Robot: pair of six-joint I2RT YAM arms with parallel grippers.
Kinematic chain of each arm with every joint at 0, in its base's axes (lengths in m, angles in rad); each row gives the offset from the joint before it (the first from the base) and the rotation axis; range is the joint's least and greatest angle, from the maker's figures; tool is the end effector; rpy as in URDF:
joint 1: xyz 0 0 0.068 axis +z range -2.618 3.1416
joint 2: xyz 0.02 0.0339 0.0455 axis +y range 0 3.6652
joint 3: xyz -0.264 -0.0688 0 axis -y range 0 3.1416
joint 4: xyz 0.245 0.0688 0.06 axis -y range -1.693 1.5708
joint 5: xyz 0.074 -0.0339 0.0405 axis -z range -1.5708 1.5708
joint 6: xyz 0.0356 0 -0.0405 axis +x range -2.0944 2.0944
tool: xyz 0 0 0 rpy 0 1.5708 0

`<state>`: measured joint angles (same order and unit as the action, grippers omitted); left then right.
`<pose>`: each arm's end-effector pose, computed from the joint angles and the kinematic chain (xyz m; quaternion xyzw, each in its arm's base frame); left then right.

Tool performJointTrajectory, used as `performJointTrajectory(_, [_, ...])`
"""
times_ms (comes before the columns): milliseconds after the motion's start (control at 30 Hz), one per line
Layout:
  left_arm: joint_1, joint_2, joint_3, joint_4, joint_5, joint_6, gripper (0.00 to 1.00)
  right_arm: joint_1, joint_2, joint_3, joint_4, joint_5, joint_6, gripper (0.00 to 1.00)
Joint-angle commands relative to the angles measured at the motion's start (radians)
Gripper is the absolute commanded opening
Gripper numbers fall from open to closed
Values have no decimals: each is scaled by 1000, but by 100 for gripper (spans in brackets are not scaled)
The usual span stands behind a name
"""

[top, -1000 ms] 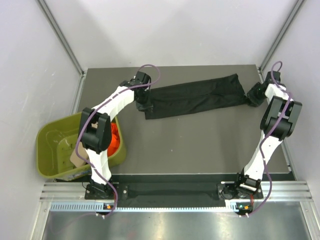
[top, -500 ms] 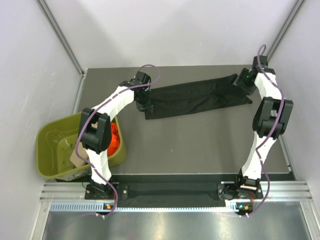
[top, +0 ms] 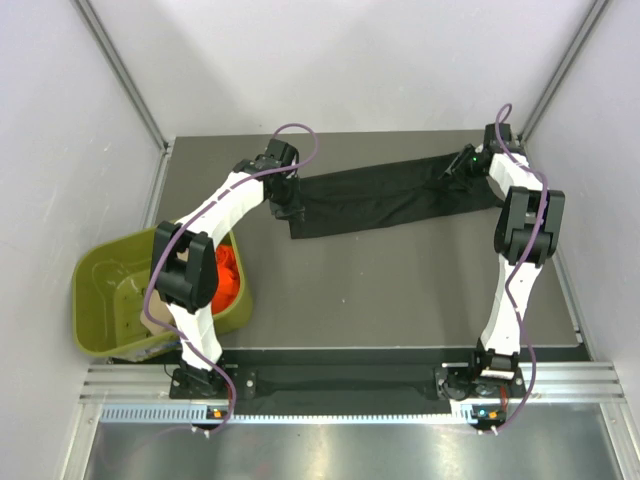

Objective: Fold and stack the t-shirts
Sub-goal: Fold the tshirt

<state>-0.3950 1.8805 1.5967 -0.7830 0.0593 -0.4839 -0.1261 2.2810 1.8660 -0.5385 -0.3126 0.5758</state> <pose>0.3733 -0.1579 0.2580 -0.0356 0.9674 -0.1320 0.2133 0.5003 -0.0524 0.1818 0.2791 0.9000 0.2115 0.2594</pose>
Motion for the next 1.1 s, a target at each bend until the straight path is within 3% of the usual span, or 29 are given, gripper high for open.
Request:
performJointTrajectory(0, [-1,-52,2,-4,-7,18,31,5,-14,10,41,9,-1,46])
performJointTrajectory(700, [1,-35,20,-13,-10,25,31,2,25,-7,20,37,-59,47])
performJointTrajectory(900, [1,-31,20,-10,-6,25,31,8,37,-1,49,-20,-48,42])
performJointTrajectory(1067, [1,-29,20,-9,-4,24,31,11,12,-1,87,-26,-33,31])
